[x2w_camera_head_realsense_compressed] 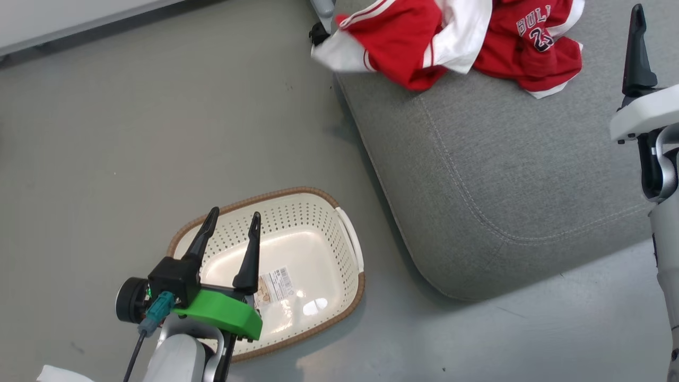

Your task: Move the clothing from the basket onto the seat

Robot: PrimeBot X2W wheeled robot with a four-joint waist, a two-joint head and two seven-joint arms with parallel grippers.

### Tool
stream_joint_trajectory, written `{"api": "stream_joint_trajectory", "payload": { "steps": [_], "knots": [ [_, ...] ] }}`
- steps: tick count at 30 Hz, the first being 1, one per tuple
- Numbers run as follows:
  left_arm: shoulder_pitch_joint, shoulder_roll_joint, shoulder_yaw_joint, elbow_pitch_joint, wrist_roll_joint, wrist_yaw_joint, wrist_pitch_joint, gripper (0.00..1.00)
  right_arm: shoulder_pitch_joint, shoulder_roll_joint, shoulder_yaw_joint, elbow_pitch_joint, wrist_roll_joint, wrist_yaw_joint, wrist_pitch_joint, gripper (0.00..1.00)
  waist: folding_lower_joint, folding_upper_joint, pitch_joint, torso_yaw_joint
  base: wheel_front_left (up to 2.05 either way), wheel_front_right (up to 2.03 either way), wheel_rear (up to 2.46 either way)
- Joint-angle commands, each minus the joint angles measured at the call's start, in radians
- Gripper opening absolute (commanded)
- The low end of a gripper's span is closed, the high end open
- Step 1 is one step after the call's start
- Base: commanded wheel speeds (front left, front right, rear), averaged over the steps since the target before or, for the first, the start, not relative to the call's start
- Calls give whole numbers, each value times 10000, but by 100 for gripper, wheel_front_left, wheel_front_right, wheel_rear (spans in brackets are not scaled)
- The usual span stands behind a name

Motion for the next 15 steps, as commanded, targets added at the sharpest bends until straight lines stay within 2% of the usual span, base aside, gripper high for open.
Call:
{"api": "stream_joint_trajectory", "payload": {
  "steps": [1,15],
  "knots": [
    [238,14,87,-57,-82,-22,3,100,268,-67,37,-248,96,-19,-3,100,1,-1,-934,-439,0,0,0],
    [1213,-14,535,-575,-544,-22,3,100,2327,355,237,-3709,958,-19,-3,100,1,-1,-2286,78,0,0,0]
  ]
}}
